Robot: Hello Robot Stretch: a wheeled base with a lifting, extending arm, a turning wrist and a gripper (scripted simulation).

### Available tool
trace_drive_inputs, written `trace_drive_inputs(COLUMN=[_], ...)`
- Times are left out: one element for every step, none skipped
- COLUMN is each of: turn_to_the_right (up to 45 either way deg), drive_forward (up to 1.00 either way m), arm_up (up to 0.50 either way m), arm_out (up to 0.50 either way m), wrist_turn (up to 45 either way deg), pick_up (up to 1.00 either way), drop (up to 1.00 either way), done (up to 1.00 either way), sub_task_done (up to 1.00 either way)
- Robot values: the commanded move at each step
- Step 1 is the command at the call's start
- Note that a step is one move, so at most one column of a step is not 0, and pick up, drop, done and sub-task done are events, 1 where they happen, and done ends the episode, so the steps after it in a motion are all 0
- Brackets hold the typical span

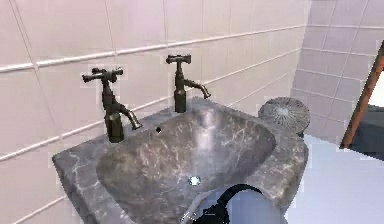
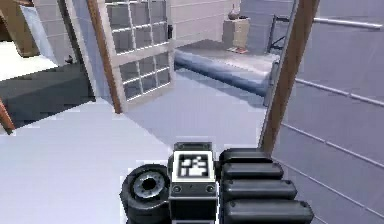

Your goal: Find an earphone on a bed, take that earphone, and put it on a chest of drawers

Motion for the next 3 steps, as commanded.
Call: trace_drive_inputs(turn_to_the_right=[-45.0,-30.0,-12.0], drive_forward=[0.00,0.00,0.00], arm_up=[0.00,0.00,0.00], arm_out=[0.00,0.00,0.00], wrist_turn=[0.0,0.0,0.0], pick_up=[0.00,0.00,0.00], drop=[0.00,0.00,0.00], done=[0.00,0.00,0.00], sub_task_done=[0.00,0.00,0.00])
